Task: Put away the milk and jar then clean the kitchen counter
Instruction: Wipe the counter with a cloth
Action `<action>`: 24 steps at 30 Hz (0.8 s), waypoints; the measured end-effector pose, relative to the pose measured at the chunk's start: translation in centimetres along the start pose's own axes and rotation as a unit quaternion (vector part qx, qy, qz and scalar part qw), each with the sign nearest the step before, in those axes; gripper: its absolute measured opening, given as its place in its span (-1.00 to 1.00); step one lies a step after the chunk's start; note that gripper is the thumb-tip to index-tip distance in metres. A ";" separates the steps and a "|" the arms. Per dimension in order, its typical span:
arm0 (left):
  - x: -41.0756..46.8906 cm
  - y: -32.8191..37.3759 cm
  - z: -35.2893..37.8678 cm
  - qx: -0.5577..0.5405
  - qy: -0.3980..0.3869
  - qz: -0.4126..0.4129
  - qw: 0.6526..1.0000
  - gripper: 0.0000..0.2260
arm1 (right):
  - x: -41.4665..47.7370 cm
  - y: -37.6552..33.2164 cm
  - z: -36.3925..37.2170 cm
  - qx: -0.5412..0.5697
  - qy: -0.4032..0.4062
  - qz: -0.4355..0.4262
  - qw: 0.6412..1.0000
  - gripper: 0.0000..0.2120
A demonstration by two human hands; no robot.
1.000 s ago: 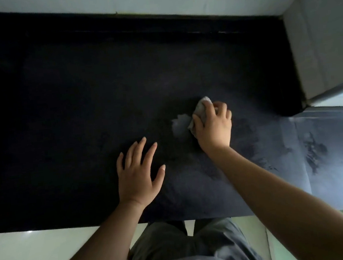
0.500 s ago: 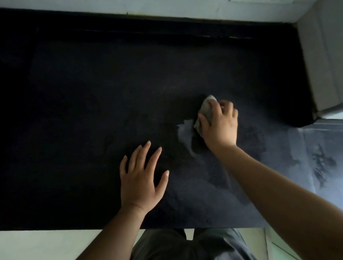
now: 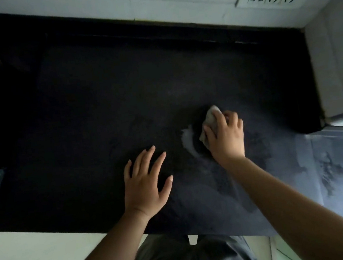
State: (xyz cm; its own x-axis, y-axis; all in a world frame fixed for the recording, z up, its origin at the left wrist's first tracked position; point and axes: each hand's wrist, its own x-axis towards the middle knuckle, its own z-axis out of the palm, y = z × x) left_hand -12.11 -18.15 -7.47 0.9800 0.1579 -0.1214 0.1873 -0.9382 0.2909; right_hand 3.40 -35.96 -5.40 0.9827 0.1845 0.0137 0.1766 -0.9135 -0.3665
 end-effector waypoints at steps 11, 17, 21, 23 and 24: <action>0.0 0.0 0.2 -0.001 0.012 0.000 1.000 -0.49 | -5.8 -1.0 0.7 0.044 -0.070 -0.195 0.977 -0.59; 0.0 0.0 0.2 -0.010 0.015 0.001 1.000 -0.49 | -3.7 1.0 -0.3 0.022 -0.007 -0.071 0.997 -0.58; 0.0 -0.1 0.3 0.001 0.008 0.006 1.000 -0.49 | 1.0 -2.0 1.1 0.017 0.003 -0.013 1.000 -0.56; 0.0 -0.2 0.3 0.005 0.011 0.005 1.000 -0.49 | 1.0 -2.5 1.2 0.014 -0.015 -0.055 0.998 -0.56; 0.1 -0.2 0.3 0.004 0.012 0.004 1.000 -0.49 | 0.2 -2.2 1.1 0.017 -0.030 -0.086 0.996 -0.56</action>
State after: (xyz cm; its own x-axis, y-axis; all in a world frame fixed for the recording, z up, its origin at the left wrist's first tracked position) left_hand -12.10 -18.06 -7.84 0.9827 0.1583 -0.0964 0.1796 -0.9420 0.2836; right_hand 3.14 -33.47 -5.60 0.9332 0.3585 0.0243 0.3384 -0.8540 -0.3951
